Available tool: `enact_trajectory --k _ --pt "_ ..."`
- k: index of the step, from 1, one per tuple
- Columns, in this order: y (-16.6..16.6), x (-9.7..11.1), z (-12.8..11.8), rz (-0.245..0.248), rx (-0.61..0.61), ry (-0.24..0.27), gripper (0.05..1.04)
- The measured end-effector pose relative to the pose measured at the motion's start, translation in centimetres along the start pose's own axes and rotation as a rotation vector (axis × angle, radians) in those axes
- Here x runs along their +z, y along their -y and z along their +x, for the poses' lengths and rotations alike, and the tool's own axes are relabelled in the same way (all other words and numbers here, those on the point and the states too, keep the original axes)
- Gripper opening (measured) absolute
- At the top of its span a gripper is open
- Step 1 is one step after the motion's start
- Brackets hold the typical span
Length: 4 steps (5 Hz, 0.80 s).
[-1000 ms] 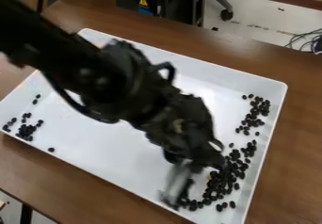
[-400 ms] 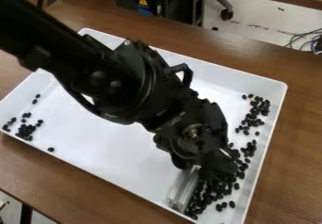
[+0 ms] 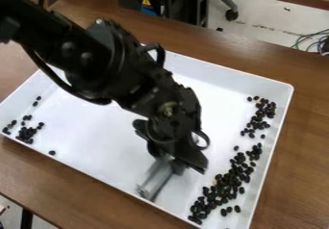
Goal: Sweep into pile
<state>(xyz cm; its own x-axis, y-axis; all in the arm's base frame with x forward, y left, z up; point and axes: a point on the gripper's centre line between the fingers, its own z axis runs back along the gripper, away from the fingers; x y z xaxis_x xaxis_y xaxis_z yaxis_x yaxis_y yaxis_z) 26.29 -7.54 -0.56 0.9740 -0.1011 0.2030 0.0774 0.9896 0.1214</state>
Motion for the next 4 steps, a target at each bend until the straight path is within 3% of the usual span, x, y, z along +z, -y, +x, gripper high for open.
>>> enact_trajectory --k 1,3,4 --pt "-1.3 -0.2 1.4 0.006 -0.022 0.014 0.363" --pt "0.0 -1.8 4.7 -0.084 -0.066 0.036 0.363" --pt "0.4 -2.1 4.6 -0.129 -0.078 0.018 0.42"
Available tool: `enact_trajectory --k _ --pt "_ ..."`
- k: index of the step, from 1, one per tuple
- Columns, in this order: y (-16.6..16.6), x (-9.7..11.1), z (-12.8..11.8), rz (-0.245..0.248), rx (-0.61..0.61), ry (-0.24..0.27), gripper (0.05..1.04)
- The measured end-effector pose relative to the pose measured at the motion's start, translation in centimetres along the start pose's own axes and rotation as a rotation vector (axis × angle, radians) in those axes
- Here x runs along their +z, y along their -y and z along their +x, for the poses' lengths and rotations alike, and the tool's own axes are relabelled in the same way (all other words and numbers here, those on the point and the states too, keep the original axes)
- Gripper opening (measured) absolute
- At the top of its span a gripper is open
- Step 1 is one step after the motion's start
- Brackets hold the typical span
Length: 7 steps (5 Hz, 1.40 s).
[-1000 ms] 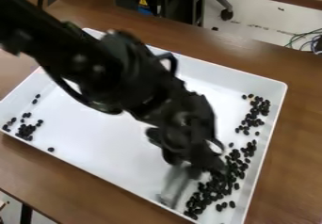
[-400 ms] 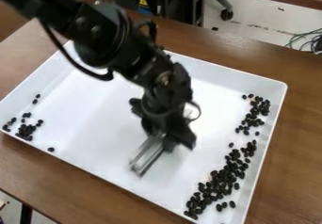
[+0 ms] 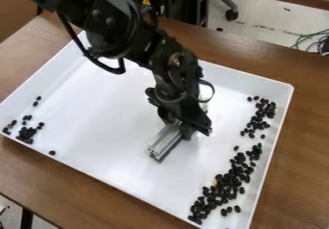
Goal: Sweep into pile
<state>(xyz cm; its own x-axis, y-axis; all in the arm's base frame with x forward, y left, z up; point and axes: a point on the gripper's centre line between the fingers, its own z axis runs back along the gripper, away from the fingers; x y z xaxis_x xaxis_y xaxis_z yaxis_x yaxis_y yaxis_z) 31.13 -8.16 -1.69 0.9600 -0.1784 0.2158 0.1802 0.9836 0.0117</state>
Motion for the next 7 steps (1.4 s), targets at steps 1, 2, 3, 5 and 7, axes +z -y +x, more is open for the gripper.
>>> enact_trajectory --k 1,2,3,5,7 --pt "-0.1 0.7 0.0 -0.028 -0.003 0.017 0.692" --pt "-0.6 1.6 -1.4 -0.004 0.003 -0.029 0.954" --pt "-1.0 3.8 -1.8 0.033 0.026 -0.026 1.014" --pt "-1.2 8.3 -2.4 0.026 0.078 -0.066 0.998" --pt "-9.0 9.1 -5.0 0.058 0.303 -0.111 0.998"
